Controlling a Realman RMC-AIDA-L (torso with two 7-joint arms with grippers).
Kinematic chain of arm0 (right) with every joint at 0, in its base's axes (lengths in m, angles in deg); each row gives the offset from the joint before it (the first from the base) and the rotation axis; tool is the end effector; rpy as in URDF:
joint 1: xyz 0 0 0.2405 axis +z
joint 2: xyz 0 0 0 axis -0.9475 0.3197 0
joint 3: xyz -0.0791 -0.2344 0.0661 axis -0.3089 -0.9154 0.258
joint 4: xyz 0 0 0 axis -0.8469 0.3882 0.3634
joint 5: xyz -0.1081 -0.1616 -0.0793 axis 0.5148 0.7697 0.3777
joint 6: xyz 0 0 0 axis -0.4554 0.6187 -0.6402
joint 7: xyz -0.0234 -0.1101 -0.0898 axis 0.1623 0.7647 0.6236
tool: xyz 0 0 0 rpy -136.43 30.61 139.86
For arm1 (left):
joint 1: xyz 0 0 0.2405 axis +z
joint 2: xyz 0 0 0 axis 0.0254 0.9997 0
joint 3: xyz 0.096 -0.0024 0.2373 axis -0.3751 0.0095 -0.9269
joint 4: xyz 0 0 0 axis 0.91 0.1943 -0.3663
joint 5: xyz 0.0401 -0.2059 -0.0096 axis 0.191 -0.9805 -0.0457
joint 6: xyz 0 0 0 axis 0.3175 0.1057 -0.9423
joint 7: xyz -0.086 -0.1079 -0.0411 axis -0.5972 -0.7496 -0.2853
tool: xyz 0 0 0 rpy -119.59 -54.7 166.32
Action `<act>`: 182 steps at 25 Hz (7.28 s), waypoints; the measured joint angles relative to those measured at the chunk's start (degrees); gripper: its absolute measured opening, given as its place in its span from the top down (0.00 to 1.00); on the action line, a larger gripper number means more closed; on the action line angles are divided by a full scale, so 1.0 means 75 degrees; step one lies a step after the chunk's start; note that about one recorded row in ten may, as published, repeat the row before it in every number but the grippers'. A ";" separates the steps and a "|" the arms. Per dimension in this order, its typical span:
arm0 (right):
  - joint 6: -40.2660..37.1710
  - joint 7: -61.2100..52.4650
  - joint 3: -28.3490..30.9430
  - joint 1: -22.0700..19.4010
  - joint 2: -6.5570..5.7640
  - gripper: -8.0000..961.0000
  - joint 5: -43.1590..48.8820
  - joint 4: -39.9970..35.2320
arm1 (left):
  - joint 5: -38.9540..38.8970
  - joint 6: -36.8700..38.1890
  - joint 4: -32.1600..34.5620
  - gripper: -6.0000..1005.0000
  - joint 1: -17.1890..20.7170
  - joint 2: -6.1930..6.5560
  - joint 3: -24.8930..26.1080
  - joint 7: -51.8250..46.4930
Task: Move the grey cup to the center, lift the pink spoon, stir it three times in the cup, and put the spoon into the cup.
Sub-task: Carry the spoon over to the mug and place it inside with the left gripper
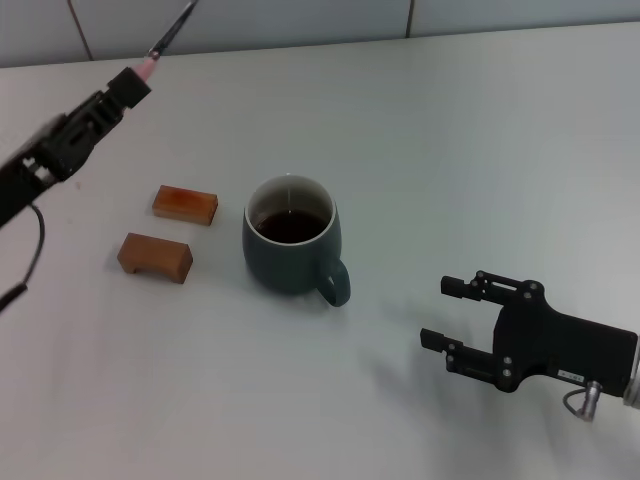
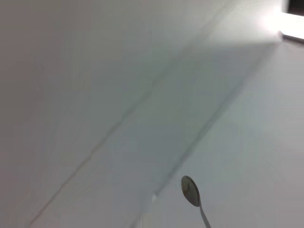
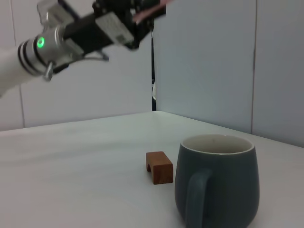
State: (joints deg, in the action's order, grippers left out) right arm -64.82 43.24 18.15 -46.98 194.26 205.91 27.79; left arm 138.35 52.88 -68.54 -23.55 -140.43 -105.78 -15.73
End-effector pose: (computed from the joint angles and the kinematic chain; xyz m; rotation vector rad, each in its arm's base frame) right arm 0.3184 0.2429 -0.0558 -2.5915 0.2974 0.7586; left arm -0.2662 0.2915 0.0278 -2.1841 -0.9924 -1.6285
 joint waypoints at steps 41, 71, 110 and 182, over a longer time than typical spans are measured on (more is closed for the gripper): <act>0.0481 -0.0001 0.0139 -0.0186 -0.0004 0.31 -0.0063 0.0413 | 0.7688 0.0270 1.1047 0.87 -0.1465 -0.0073 -0.6317 -0.3039; 0.0513 0.0000 0.0140 -0.0190 -0.0005 0.31 -0.0062 0.0409 | 0.9026 -0.0375 1.0008 0.87 -0.2565 -0.0106 -0.9445 -0.4004; 0.0515 -0.0071 0.0139 -0.0208 -0.0017 0.31 -0.0062 0.0397 | 0.8987 -0.1030 0.9283 0.87 -0.3006 -0.0106 -0.9323 -0.4105; 0.0479 -0.0082 0.0127 -0.0122 -0.0017 0.31 -0.0062 0.0401 | 0.8975 -0.1056 0.9050 0.87 -0.3150 -0.0106 -0.9189 -0.4594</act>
State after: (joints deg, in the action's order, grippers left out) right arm -61.23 42.62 19.10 -47.89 194.14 205.45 30.80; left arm 205.66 44.96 -0.66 -47.17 -141.22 -174.70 -50.18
